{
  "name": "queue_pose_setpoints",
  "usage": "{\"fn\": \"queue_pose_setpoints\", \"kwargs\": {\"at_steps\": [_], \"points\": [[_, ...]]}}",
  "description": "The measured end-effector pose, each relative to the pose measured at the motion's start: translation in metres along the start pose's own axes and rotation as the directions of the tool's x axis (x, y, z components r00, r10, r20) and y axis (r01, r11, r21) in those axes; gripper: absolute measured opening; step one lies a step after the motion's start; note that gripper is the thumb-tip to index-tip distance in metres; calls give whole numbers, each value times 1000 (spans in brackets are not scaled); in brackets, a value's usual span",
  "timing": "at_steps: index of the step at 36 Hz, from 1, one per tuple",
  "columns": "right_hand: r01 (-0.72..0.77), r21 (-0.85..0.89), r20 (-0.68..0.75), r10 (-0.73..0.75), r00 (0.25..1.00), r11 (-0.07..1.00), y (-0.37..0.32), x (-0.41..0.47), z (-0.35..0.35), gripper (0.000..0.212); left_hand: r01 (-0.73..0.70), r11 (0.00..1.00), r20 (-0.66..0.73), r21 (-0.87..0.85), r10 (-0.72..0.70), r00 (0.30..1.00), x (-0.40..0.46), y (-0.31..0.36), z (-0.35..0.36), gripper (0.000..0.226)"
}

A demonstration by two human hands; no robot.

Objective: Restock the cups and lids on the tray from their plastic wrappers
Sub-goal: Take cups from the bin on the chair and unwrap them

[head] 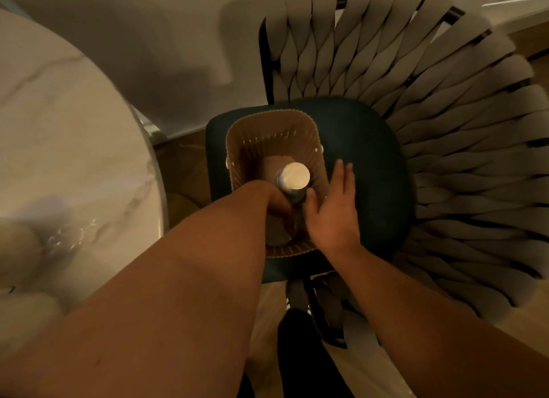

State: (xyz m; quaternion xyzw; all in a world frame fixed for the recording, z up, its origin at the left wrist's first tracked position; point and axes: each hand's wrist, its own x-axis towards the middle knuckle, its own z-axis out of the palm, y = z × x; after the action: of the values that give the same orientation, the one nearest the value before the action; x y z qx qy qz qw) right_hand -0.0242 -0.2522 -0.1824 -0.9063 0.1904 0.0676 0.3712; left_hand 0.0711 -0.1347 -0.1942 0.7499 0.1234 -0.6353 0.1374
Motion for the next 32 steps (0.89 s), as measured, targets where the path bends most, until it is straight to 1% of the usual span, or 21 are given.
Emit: {"fn": "queue_pose_setpoints", "kwargs": {"at_steps": [1,2,4,6,8,9,12,15,19,21,23,25,28,30,32], "points": [[-87,44,18,86,996,995,1,2,1,61,15,1000,12,-19,-15,1000,-2,0,0,81],[-127,50,23,126,992,991,2,5,2,51,26,999,23,-35,-25,999,-2,1,0,79],[-128,33,8,127,992,991,5,9,4,35,24,1000,25,-16,-23,999,0,2,-2,86],[-127,31,3,127,992,991,5,11,6,31,44,999,43,-14,-44,998,2,3,-2,98],[-129,19,7,129,992,991,6,13,7,30,42,999,62,-29,-40,997,2,4,-3,106],[-128,13,6,128,992,992,7,13,7,31,35,999,69,-41,-32,997,6,5,-4,106],[-129,10,5,129,992,992,8,16,8,32,16,999,102,-28,-13,995,5,10,-5,93],[-153,27,14,152,988,988,9,18,7,33,10,1000,116,5,-11,993,3,12,-5,90],[-158,66,38,155,987,985,8,18,5,35,3,999,136,52,-11,991,-6,11,-10,72],[-161,90,58,157,986,983,8,19,5,35,-13,998,146,69,3,989,-11,11,-13,67],[-166,123,86,156,984,978,6,20,3,38,-17,996,172,92,1,985,-21,10,-15,71],[-175,149,128,156,979,973,4,20,1,43,-27,993,206,114,3,979,-30,9,-16,84],[-185,170,175,155,972,968,1,21,-4,53,-62,990,210,124,35,977,-45,7,-18,91],[-188,163,170,160,972,969,0,19,-10,56,-96,989,207,112,71,976,-56,5,-20,87],[-167,121,86,157,984,979,-2,13,-19,55,-126,987,193,98,105,976,-65,3,-22,78]]}}
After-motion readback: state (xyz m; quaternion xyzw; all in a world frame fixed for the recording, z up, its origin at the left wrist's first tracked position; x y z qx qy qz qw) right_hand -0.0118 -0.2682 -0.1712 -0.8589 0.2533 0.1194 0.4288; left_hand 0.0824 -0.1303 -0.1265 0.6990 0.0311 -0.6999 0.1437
